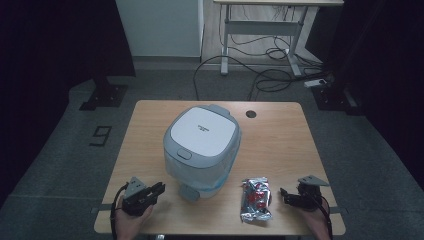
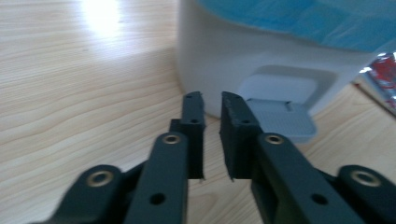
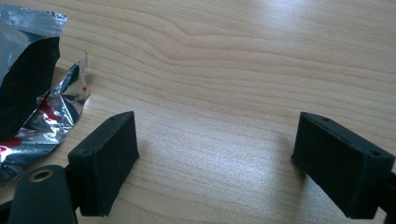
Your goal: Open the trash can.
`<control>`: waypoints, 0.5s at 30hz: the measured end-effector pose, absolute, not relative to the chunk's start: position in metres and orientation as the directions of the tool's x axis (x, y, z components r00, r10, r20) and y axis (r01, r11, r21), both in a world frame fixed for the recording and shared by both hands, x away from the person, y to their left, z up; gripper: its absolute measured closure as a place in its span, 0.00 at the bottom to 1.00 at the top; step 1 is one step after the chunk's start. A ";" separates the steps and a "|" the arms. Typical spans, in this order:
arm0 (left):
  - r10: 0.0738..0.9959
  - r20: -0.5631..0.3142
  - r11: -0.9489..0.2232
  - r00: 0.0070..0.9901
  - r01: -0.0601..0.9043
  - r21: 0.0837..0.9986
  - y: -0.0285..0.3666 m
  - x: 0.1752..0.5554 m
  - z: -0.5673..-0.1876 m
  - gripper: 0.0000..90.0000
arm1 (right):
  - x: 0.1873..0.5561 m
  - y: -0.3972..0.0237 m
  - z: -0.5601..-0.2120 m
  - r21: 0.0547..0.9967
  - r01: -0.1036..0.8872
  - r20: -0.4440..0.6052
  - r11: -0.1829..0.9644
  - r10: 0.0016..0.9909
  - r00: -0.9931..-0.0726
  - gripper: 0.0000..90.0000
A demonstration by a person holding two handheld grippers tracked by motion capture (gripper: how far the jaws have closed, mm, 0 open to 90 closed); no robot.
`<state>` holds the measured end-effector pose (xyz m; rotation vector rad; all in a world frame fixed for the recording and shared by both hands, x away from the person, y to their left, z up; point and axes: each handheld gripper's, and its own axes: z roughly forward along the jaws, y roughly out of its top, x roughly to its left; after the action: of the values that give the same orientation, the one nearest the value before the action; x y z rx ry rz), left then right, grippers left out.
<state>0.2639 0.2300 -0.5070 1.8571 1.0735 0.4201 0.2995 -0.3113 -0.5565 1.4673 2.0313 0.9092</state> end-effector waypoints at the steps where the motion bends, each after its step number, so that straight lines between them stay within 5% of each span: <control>1: 0.809 -0.150 -0.198 0.569 0.503 0.841 0.227 0.265 -0.507 0.94 | 0.300 -0.311 -0.557 0.743 0.636 0.006 0.207 0.949 -0.315 0.15; 3: 0.788 -0.167 -0.204 0.593 0.507 0.837 0.219 0.271 -0.507 1.00 | 0.300 -0.311 -0.557 0.743 0.638 0.007 0.205 0.950 -0.313 0.15; 15: 0.759 -0.150 -0.261 0.634 0.507 0.821 0.195 0.283 -0.515 1.00 | 0.300 -0.311 -0.557 0.743 0.637 0.006 0.205 0.950 -0.313 0.15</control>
<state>0.2826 0.1951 -0.5145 1.9303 0.9993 0.3424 0.2995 -0.3111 -0.5565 1.4714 2.0282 0.9077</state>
